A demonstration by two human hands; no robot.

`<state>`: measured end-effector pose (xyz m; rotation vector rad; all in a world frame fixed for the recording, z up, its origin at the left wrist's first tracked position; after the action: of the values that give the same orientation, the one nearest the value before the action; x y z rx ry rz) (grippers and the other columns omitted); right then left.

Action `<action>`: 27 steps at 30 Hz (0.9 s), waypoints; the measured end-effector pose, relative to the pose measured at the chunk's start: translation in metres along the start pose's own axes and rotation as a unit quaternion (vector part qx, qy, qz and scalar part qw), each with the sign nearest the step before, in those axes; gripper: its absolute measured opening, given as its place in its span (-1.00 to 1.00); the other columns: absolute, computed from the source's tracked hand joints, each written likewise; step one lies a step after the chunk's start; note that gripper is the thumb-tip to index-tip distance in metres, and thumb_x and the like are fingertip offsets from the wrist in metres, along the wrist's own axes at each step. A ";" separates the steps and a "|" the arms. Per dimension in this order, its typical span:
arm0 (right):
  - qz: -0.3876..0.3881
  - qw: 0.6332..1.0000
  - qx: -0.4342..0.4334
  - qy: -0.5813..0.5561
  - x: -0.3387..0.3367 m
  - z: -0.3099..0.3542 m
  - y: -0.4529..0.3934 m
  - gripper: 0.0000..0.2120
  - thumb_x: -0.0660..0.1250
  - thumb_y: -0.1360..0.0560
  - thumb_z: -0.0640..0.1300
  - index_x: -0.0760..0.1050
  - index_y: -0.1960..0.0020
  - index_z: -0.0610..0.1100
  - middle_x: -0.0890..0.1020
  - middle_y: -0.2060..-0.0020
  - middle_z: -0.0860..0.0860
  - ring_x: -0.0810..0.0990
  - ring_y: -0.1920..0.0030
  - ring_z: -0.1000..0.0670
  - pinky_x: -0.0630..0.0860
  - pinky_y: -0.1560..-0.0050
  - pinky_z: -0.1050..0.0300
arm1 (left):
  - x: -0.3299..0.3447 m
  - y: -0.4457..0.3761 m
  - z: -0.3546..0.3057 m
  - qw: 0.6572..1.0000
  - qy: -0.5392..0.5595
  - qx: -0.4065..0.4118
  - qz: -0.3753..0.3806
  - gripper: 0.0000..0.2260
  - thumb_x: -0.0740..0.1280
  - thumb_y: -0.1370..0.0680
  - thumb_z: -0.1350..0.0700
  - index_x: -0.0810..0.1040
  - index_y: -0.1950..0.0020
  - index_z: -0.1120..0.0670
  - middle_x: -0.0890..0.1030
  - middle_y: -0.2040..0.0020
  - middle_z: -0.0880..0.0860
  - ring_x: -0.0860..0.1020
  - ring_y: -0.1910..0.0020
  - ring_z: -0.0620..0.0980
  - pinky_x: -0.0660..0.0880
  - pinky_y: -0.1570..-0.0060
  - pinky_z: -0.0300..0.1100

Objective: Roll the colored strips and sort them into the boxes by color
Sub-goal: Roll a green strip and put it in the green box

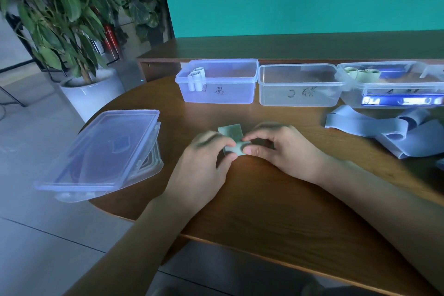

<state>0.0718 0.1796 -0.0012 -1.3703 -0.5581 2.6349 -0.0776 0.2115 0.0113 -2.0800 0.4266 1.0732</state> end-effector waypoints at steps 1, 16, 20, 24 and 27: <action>0.003 1.000 0.003 0.002 0.001 0.000 -0.001 -0.65 0.35 -0.56 0.13 0.64 -0.23 -0.03 0.64 -0.08 0.12 0.59 -0.10 0.13 0.56 -0.14 0.03 | 0.003 -0.001 0.002 1.000 -0.003 -0.005 0.011 -0.81 0.39 -0.58 -0.02 0.58 -0.19 -0.09 0.54 -0.14 -0.16 0.49 -0.11 -0.18 0.42 -0.10 -0.31; -0.007 0.999 0.039 0.034 0.002 -0.014 -0.005 -0.67 0.40 -0.56 0.08 0.59 -0.30 0.07 0.58 -0.17 0.17 0.56 -0.06 0.11 0.56 -0.07 0.02 | 0.013 -0.014 0.015 0.999 -0.002 -0.050 0.014 -0.74 0.27 -0.64 -0.02 0.55 -0.32 -0.03 0.56 -0.23 -0.07 0.47 -0.20 -0.11 0.31 -0.18 -0.30; -0.005 0.998 0.046 0.050 0.002 -0.016 -0.009 -0.66 0.34 -0.59 0.10 0.59 -0.31 0.03 0.58 -0.17 0.14 0.56 -0.15 0.08 0.56 -0.17 -0.07 | 0.008 -0.016 0.012 1.000 -0.001 -0.024 -0.009 -0.74 0.31 -0.63 0.02 0.58 -0.30 0.01 0.55 -0.23 -0.05 0.47 -0.18 -0.11 0.38 -0.19 -0.28; 0.000 0.996 0.047 0.076 0.003 -0.016 -0.011 -0.64 0.28 -0.61 0.13 0.56 -0.35 0.05 0.54 -0.22 0.13 0.54 -0.14 0.10 0.56 -0.15 -0.05 | 0.008 -0.017 0.011 1.000 0.007 -0.017 -0.010 -0.81 0.38 -0.59 0.04 0.59 -0.20 -0.05 0.54 -0.13 -0.13 0.42 -0.08 -0.20 0.39 -0.08 -0.29; -0.025 0.996 0.029 0.085 -0.001 -0.010 -0.011 -0.66 0.29 -0.63 0.09 0.51 -0.38 0.08 0.44 -0.20 0.16 0.44 0.06 0.28 0.51 -0.03 0.14 | 0.009 -0.020 0.014 1.000 0.002 -0.019 -0.001 -0.79 0.36 -0.60 0.02 0.57 -0.23 -0.05 0.56 -0.13 -0.14 0.39 -0.09 -0.20 0.22 -0.01 -0.37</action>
<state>0.0793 0.1919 -0.0018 -1.5230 -0.4832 2.4452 -0.0686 0.2352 0.0084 -2.1166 0.4079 1.0840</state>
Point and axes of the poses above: each hand's wrist, its own y-axis away from the middle knuckle, its own x-axis out of the palm, z = x × y, the point moved 10 cm from there along -y, towards the middle knuckle
